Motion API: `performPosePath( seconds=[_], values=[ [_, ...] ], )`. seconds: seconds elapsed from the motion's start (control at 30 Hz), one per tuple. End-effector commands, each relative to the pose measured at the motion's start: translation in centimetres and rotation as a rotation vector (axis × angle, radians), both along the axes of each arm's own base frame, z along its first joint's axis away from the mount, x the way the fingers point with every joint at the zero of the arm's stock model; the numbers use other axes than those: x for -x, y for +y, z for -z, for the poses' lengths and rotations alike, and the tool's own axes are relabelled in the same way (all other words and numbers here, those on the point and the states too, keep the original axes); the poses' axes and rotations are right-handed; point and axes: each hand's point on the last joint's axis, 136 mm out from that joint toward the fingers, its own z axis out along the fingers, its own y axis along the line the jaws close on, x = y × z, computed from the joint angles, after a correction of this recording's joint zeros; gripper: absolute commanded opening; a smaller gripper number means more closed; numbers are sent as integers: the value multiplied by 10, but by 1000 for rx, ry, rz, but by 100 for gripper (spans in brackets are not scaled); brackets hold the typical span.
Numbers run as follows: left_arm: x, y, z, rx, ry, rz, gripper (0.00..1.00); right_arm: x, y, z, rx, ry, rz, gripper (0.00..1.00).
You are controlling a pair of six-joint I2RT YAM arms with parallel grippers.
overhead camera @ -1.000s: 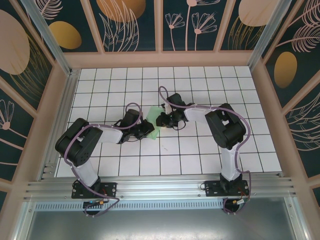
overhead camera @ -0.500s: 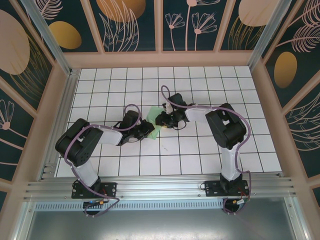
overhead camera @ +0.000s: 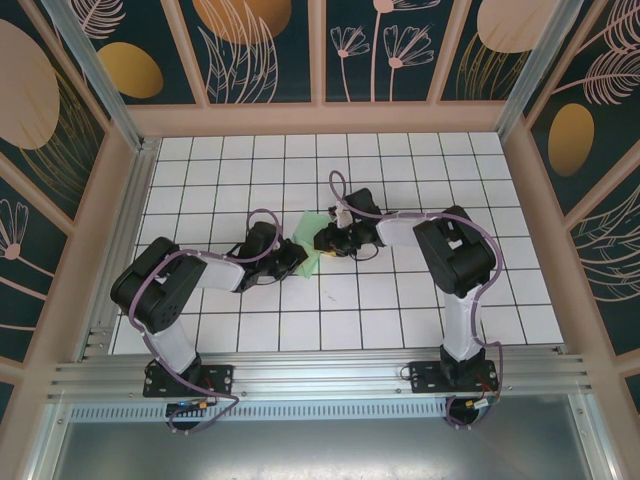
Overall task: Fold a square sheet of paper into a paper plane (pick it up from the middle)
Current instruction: Fold the triangle a second time at the center of the table.
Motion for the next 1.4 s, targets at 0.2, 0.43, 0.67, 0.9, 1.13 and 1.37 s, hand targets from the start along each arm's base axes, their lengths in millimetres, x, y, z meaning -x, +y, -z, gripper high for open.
performPosePath(
  seconds=[0.2, 0.43, 0.67, 0.9, 1.13, 1.37],
  values=[
    [0, -1, -5, -5, -14, 2, 14, 10, 3, -12, -13, -59, -83, 16],
    [1, 15, -19, -67, -53, -33, 35, 5, 1, -6, 41, -81, -77, 8],
    [8, 24, -4, -132, -18, -36, 43, 4, 1, -3, 55, -79, -78, 8],
    [10, 23, 8, -165, 15, -8, 47, 0, 2, -6, 68, -101, -91, 7],
    [12, 25, 15, -218, 31, 24, 38, -8, 2, -6, 106, -135, -94, 7],
    [13, 25, 16, -231, 31, 41, 35, -12, 3, -4, 125, -144, -104, 7]
  ],
)
